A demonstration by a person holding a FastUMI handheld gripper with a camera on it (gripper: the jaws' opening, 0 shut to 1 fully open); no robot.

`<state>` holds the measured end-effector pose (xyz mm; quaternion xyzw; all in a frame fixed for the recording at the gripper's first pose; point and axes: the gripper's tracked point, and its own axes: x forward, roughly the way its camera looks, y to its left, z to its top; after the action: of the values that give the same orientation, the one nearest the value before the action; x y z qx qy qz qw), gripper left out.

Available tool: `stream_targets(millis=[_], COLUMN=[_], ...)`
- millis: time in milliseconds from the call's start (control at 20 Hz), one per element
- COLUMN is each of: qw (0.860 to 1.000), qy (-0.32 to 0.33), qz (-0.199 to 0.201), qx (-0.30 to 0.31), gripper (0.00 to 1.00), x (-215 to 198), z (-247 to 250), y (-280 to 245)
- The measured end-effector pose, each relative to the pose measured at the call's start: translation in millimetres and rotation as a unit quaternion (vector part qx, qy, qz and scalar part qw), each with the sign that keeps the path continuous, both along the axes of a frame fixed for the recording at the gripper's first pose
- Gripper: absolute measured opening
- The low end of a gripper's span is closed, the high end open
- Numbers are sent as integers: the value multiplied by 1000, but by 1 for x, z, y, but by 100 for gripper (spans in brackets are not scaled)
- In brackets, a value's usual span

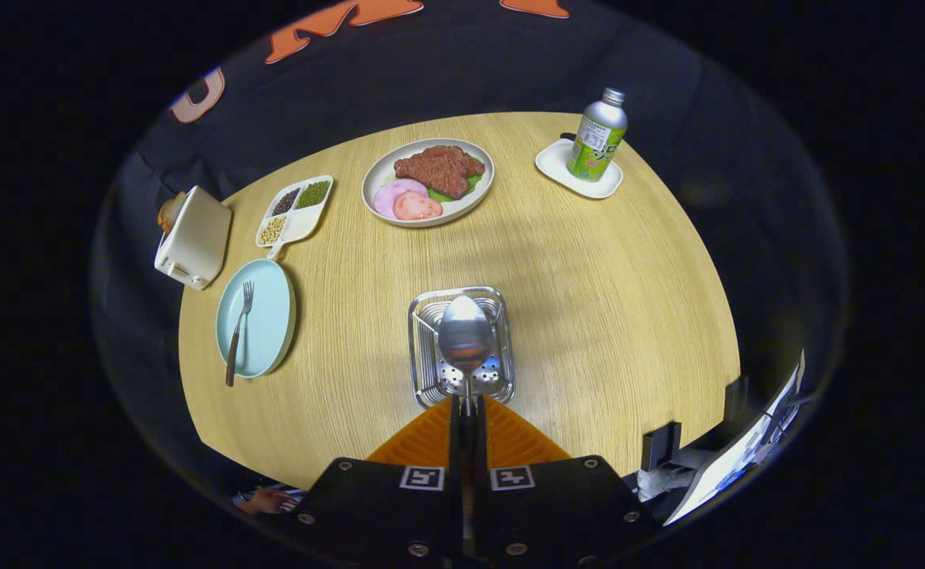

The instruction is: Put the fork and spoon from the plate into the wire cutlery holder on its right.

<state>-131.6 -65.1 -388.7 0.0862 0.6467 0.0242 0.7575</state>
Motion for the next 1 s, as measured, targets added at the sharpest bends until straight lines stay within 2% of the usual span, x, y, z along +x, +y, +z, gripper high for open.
stream_targets(millis=[250, 350, 450, 550, 650, 700, 750, 800, 900, 1000], qw=[997, 992, 981, 962, 938, 926, 914, 902, 882, 868], qy=[-69, -115, -180, -262, -339, -372, -402, -427, -468, -495], qz=[-18, -27, -34, -34, -26, -18, -15, -14, -23, -33], qx=[31, 51, 67, 73, 65, 62, 58, 56, 56, 36], gripper=[9, 9, 14, 24, 41, 55, 61, 71, 80, 84], x=[39, 60, 86, 112, 132, 135, 143, 146, 152, 158], z=[21, 38, 62, 95, 131, 144, 159, 171, 196, 212], y=[-5, -9, -12, -15, -22, -22, -22, -21, -19, -21])
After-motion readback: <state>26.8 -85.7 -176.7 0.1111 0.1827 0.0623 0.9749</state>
